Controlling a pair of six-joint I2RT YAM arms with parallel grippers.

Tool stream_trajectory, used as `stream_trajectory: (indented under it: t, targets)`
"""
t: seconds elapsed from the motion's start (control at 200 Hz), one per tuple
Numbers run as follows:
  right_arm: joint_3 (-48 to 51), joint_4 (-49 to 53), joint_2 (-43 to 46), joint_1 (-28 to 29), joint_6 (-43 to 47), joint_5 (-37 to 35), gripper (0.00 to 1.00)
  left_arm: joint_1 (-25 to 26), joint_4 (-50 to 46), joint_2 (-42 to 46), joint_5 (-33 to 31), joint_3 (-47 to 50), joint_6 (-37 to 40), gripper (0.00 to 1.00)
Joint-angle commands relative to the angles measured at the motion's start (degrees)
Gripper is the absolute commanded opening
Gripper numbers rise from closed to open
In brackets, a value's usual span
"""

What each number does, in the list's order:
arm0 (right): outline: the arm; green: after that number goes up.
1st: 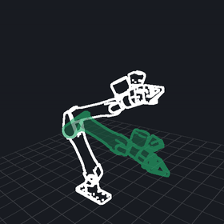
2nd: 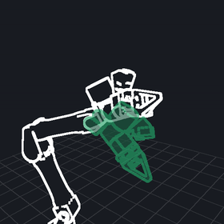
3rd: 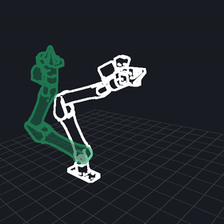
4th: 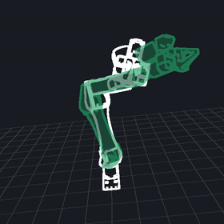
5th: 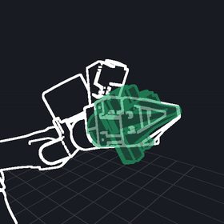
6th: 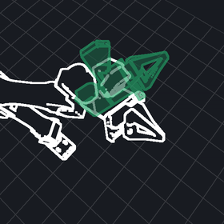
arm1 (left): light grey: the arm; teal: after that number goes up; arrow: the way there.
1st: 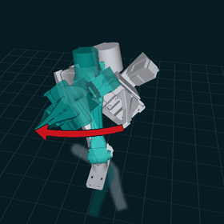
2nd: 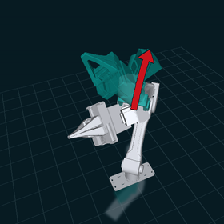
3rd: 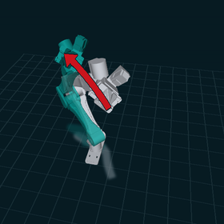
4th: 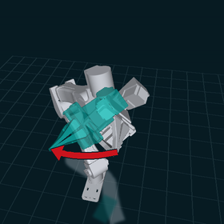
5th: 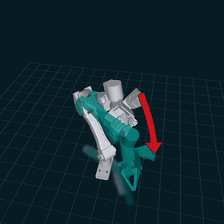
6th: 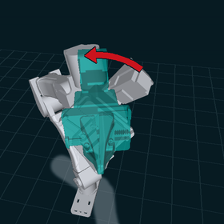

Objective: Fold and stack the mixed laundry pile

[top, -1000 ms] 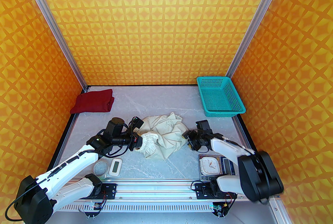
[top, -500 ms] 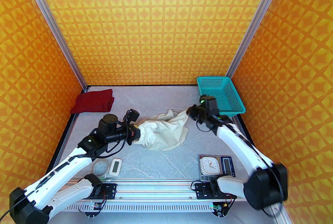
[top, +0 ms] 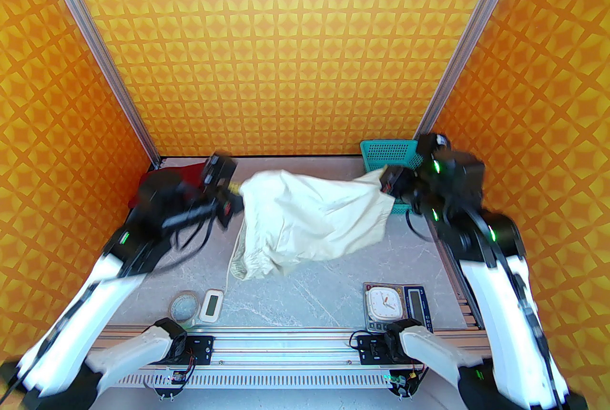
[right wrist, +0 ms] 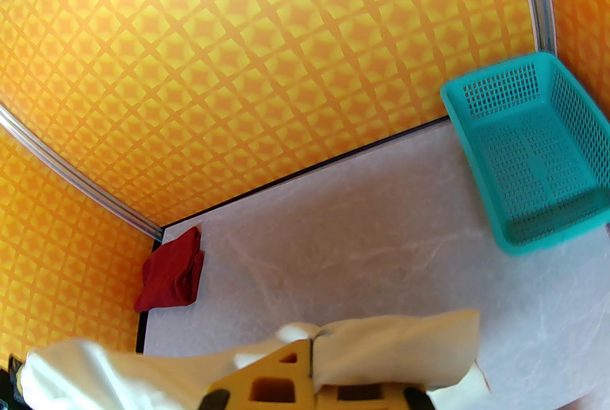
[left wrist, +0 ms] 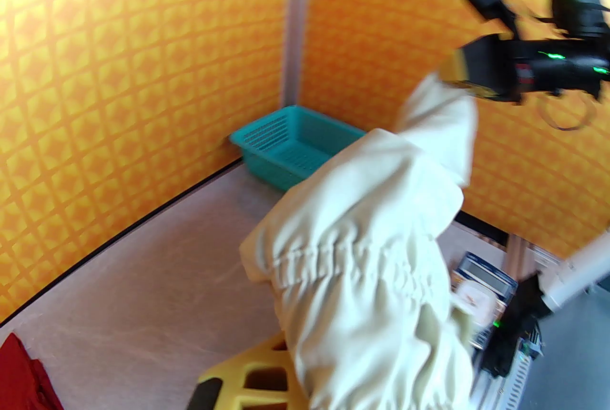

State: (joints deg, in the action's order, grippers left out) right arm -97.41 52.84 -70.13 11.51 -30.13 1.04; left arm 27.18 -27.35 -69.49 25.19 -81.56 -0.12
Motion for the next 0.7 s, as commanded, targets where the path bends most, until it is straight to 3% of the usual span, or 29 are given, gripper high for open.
stream_trajectory:
  t: [0.0,0.18,0.345,0.415,0.51,0.62,0.695]
  targets:
    - [-4.4,-4.8,-11.4,-1.4,0.5,2.1,0.0,-3.6,-0.9,-10.8,0.4,-8.1,1.4,0.0]
    - [-18.1,-18.2,-27.8,-5.3,-5.7,10.4,0.0,-10.1,10.6,-24.7,1.3,-22.2,2.3,0.0]
    - [-37.6,-17.2,-36.6,-6.7,-9.3,15.0,0.0,-13.2,12.7,-34.6,2.2,-41.8,2.8,0.0]
    - [-42.1,-16.5,-37.0,-7.0,-9.6,15.5,0.0,-13.3,12.3,-35.2,3.0,-45.6,5.2,0.0]
    - [-38.5,-18.3,-33.5,-7.4,-10.1,16.2,0.0,-13.2,12.7,-31.2,4.6,-41.0,7.5,0.0]
    - [-22.7,-24.7,-25.5,-7.5,-11.4,17.4,0.0,-12.4,18.0,-20.6,5.3,-22.2,9.7,0.0]
    - [-8.4,-29.5,-19.3,-7.5,-12.7,17.9,0.0,-11.1,18.9,-13.4,5.3,-8.5,10.5,0.1]
